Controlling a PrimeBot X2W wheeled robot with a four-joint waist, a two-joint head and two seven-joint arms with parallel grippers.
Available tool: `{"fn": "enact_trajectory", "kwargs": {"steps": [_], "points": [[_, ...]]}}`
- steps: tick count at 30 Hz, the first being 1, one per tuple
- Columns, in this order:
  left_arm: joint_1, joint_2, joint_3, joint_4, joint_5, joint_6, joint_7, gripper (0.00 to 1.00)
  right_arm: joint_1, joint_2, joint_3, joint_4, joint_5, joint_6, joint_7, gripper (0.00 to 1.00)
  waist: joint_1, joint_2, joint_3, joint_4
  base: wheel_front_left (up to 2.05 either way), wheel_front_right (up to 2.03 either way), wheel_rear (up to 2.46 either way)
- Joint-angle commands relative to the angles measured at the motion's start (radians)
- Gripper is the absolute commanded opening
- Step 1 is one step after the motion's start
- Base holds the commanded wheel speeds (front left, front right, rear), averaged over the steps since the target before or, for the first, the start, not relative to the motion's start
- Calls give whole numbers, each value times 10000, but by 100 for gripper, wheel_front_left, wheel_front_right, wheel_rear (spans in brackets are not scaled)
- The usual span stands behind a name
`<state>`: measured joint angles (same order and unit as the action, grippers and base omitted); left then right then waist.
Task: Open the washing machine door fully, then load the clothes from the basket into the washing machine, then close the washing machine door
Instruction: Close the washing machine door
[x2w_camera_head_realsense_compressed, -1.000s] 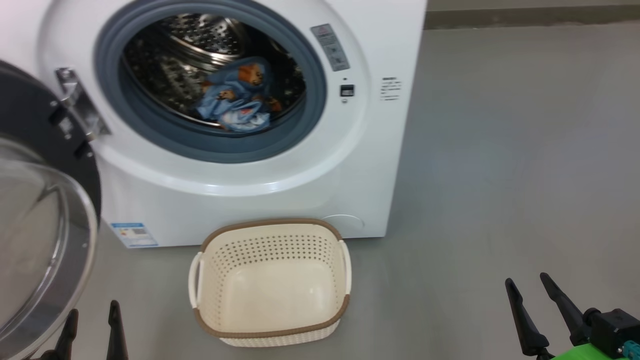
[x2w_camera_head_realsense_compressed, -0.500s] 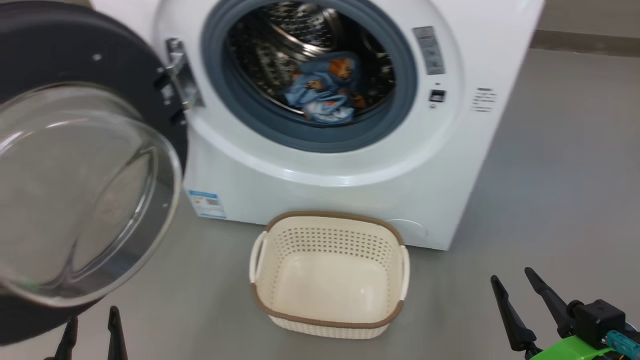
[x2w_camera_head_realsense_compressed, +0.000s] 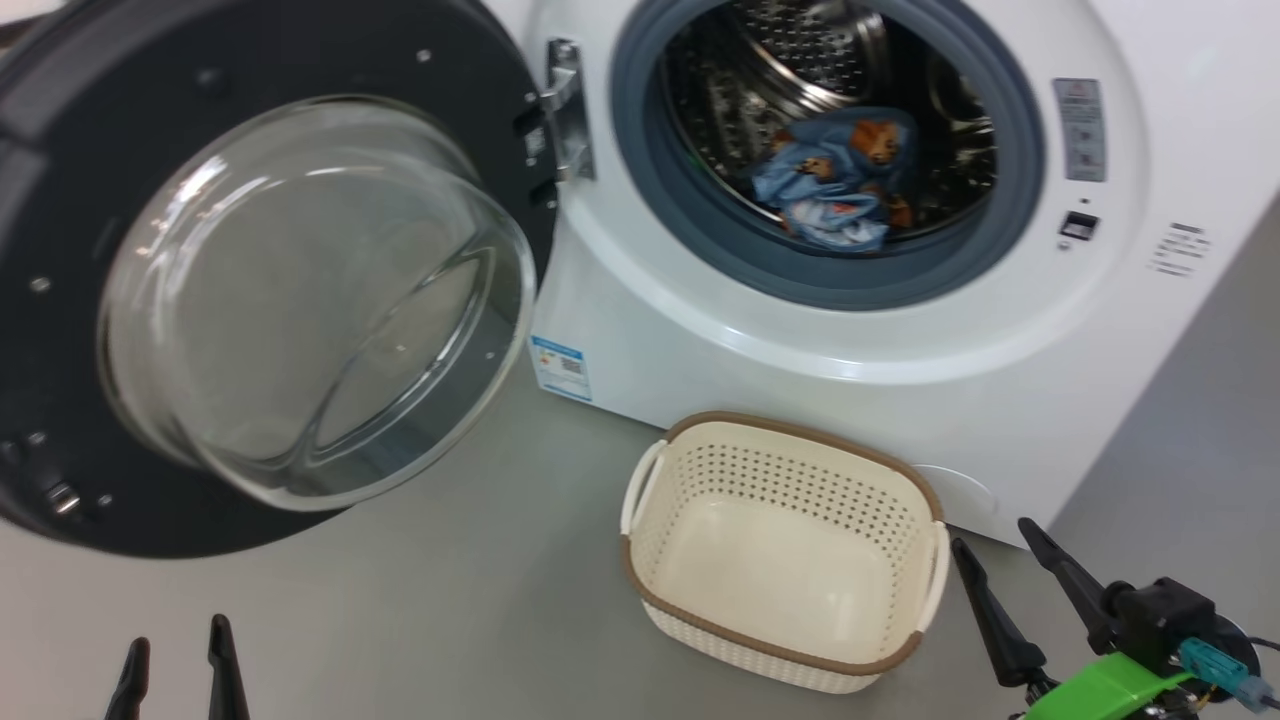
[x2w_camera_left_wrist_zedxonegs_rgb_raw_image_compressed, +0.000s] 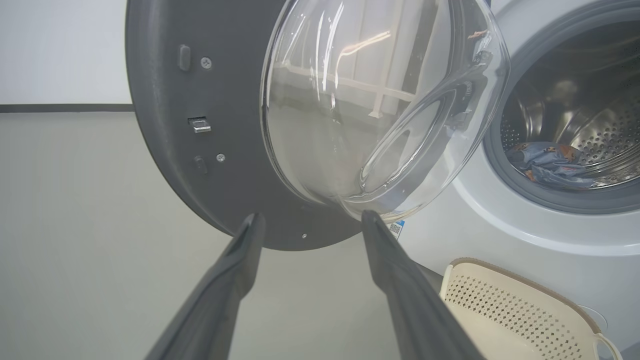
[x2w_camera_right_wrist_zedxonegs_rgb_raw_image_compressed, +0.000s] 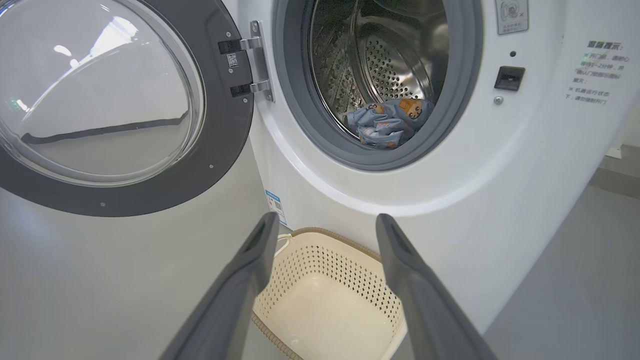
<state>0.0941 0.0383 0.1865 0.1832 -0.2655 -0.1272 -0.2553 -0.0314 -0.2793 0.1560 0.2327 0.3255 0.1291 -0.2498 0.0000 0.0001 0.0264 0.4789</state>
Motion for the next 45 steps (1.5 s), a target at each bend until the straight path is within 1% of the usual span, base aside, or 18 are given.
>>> {"fn": "enact_trajectory", "kwargs": {"steps": [1,10,17,26,31,35,36,37,38,39,45], "points": [[-244,122,347,-214,-73,59,-65,100,-382,-194,238,-197,54,16,-120,100,0,-1,110,496,0,0,0],[70,121,566,-648,-655,512,-65,100,-1393,-470,1252,157,224,16,-120,100,0,-1,415,683,0,0,0],[318,121,578,-967,-919,754,-65,100,-1858,-563,1671,384,372,16,-120,100,0,-1,496,729,0,0,0],[349,120,523,-1104,-962,836,-65,100,-1885,-601,1717,416,428,16,-120,100,0,-1,557,720,0,0,0],[286,120,498,-1027,-904,790,-65,100,-1793,-592,1622,396,415,16,-120,100,0,-1,546,706,0,0,0],[185,120,524,-989,-1060,749,-65,100,-1739,-560,1564,368,392,16,-120,100,0,-1,547,697,0,0,0],[133,120,568,-1009,-1163,737,-65,78,-1721,-549,1547,362,389,16,-120,100,0,-1,546,696,0,0,0],[74,120,645,-1057,-1230,723,-65,43,-1702,-539,1529,355,388,16,-120,100,0,-1,549,695,0,0,0],[8,120,735,-1104,-1264,693,-65,16,-1680,-525,1504,348,389,16,-120,100,0,-1,551,691,0,0,0],[-73,120,832,-1164,-1294,638,-65,0,-1648,-508,1473,338,388,16,-120,100,0,-1,551,688,0,0,0],[-767,128,1696,-2028,-1445,285,-65,0,-1414,-423,1298,286,362,16,-120,100,0,-1,545,668,0,0,0]]}}
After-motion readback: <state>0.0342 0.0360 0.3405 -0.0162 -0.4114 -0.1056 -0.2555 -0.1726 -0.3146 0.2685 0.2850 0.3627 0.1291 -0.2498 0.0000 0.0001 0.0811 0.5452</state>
